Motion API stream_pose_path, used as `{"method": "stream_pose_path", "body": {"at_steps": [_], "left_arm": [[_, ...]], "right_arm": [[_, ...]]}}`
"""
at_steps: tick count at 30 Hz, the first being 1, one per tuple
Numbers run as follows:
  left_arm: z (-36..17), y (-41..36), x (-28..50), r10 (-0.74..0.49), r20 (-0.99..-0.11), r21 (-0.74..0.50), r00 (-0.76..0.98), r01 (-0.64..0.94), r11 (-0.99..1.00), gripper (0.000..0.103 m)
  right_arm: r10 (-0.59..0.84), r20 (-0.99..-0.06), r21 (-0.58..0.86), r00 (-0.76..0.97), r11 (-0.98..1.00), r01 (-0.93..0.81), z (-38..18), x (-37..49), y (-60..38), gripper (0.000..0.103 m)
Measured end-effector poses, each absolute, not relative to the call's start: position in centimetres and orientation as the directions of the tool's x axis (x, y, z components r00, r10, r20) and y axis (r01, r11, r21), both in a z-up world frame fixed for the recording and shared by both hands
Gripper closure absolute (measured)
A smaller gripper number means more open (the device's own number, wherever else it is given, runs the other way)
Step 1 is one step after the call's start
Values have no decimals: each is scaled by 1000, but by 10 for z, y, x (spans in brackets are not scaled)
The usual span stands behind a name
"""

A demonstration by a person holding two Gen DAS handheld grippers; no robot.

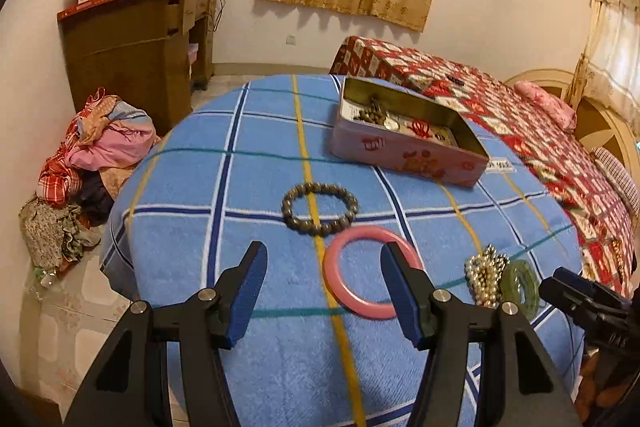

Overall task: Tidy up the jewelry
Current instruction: 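Move both tools back toward the pearls and jade bangle, then grasp the green jade bangle with the left tool and lift it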

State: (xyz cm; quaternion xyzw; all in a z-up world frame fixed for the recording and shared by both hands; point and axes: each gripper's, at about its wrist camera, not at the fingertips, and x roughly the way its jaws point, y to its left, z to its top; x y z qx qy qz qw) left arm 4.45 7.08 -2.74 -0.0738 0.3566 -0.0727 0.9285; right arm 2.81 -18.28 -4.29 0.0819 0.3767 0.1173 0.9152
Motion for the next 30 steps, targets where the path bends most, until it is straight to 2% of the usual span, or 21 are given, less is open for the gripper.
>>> {"method": "stream_pose_path", "body": {"at_steps": [4,21,23,27,30], "left_arm": [[-32,66,44,-188,-659,-179,728,91,980,43],[-30,64,38,-241,-648,-206,722,139,969,43],[-28,64,37,-244,-644,-206,725,143,968,43],[-22,54,34,-316,-632,-235,707,214,948,43],[-17,30,31,-401,-625,-250,669,315,915,43]], "right_arm": [[261,-686,194,680,965,-175,-50,29,-171,18],[283,-680,232,677,958,-167,-51,19,-189,18],[282,-679,225,678,959,-173,-49,18,-189,22],[244,-677,185,694,970,-160,-46,13,-196,42],[225,-681,176,696,974,-143,-46,11,-204,45]]}}
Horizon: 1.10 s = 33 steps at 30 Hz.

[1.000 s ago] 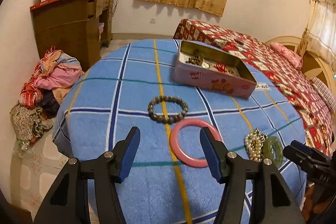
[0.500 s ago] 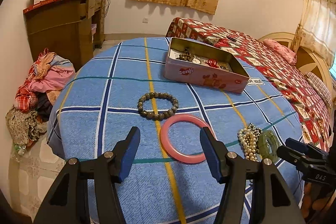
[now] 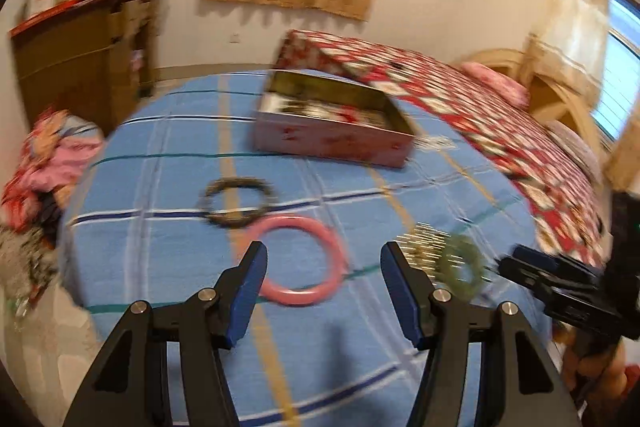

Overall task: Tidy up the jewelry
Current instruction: 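Grasp the green jade bangle with the left tool and lift it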

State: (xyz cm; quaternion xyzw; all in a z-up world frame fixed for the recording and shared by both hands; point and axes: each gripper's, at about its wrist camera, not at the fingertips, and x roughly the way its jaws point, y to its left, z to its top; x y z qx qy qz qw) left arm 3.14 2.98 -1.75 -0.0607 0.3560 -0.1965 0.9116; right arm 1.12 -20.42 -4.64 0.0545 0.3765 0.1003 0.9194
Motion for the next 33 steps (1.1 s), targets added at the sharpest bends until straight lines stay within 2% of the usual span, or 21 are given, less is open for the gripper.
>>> {"method": "stream_pose_path", "body": {"at_steps": [5,8,9,10,12,15,18,20,22,33], "left_arm": [[-15,-20,31,-543,-614,-325,572,443,835,43],[-21,-46,36,-539,-650,-307,536,464,831,43],[-24,-51,36,-532,-659,-300,532,463,834,47],[-28,-56,38,-524,-672,-294,523,461,837,57],[-34,-64,42,-520,-695,-297,496,462,836,68],[-44,-74,43,-483,-733,-248,479,473,845,72],[-53,-75,46,-462,-755,-242,465,457,856,84],[-53,-72,47,-468,-753,-256,463,450,856,87],[-52,-67,49,-472,-747,-266,469,440,858,95],[-15,-33,46,-503,-657,-293,561,425,856,95]], "right_arm": [[177,-683,157,708,983,-94,-46,11,-210,46],[141,-682,124,717,989,-77,-45,11,-209,47],[136,-680,117,721,990,-76,-44,10,-209,47],[132,-678,115,723,991,-73,-44,10,-209,49],[135,-679,129,722,990,-64,-45,10,-213,49],[154,-676,166,721,985,-55,-46,11,-219,49],[165,-677,181,718,982,-55,-48,11,-222,49],[174,-674,190,718,980,-59,-48,10,-222,49],[181,-669,197,721,978,-63,-48,9,-223,49],[191,-668,184,719,979,-90,-48,8,-220,49]]}}
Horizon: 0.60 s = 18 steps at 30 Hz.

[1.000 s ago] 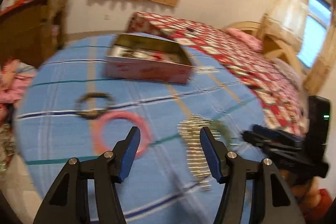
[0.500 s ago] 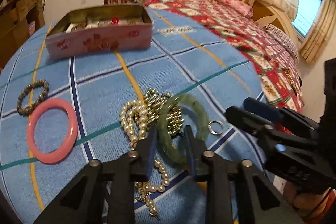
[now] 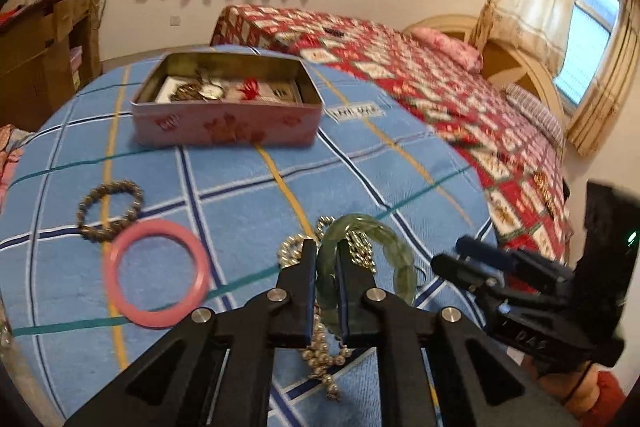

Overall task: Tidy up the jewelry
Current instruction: 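Grasp the green jade bangle with the left tool and lift it, then carry the jade bangle toward the pink tin with the left tool while the right tool grasps the silver ring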

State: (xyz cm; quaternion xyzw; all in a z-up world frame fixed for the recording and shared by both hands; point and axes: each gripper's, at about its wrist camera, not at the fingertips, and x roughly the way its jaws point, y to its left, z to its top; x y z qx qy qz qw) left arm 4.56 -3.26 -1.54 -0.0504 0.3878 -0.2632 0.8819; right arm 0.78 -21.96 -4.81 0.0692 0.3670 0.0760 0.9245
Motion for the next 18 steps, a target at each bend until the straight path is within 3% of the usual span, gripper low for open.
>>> {"method": "stream_pose_path", "body": {"at_steps": [18], "left_arm": [[-3,0,48,-455,-630,-294,629,349,890,95]], "right_arm": [[97,-691,-113,717,964,-239,-70,11,-170,60]]}}
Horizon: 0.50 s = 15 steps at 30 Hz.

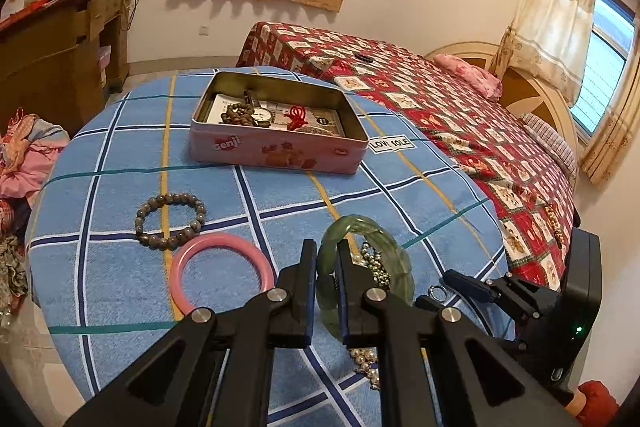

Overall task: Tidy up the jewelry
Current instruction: 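Carry the jade bangle toward the pink tin with the left tool while the right tool grasps the silver ring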

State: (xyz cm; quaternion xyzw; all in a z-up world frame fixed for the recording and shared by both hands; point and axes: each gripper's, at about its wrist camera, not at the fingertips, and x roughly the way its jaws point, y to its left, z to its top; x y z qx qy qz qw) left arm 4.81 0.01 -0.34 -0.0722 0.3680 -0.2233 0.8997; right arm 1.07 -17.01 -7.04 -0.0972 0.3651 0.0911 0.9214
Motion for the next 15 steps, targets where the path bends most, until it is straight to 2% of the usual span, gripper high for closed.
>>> {"method": "stream_pose_path", "body": {"at_steps": [3,5,6,15], "left_arm": [[-4,3,49,-454,-631,-303,629,339,891,95],[-4,5,48,-456,-630,-307,629,338,890,95],[-4,6,48,-455,-629,-307,630,336,890,95],[-5,12,49,-454,-625,-317,636,324,891,95]], "right_arm": [[122,-693,-97,710,961,-260,-71,12,-172,65],[152,-702,-66,696,959,-276,-70,13,-173,73],[155,-706,-58,691,960,-275,-70,14,-173,81],[206,-687,51,697,970,-237,-58,15,-183,81]]}}
